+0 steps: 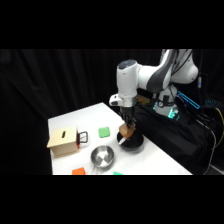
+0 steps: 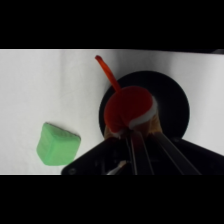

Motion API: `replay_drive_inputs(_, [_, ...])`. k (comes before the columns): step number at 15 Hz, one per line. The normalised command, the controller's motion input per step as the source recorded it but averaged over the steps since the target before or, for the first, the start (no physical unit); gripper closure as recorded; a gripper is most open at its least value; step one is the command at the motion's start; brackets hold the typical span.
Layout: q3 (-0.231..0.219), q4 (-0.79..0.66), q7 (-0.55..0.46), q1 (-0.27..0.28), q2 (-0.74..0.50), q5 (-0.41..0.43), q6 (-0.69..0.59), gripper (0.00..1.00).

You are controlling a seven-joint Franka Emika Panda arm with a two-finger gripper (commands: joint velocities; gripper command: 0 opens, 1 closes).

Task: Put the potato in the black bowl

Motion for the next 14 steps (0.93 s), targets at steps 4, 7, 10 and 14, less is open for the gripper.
replay_drive_inputs(4, [0.031, -0.03, 0.07, -0.014, 0.14, -0.073, 0.34, 0.54])
replay_drive_inputs(7, [0.012, -0.01, 0.05, -0.006, 0.05, -0.075, 0.17, 0.28])
replay_drive_inputs(10, [0.014, -0.02, 0.05, -0.001, -0.10, -0.046, 0.00, 0.04])
replay_drive_inputs(14, [0.025, -0.01, 0.06, 0.005, -0.29, -0.033, -0.20, 0.00])
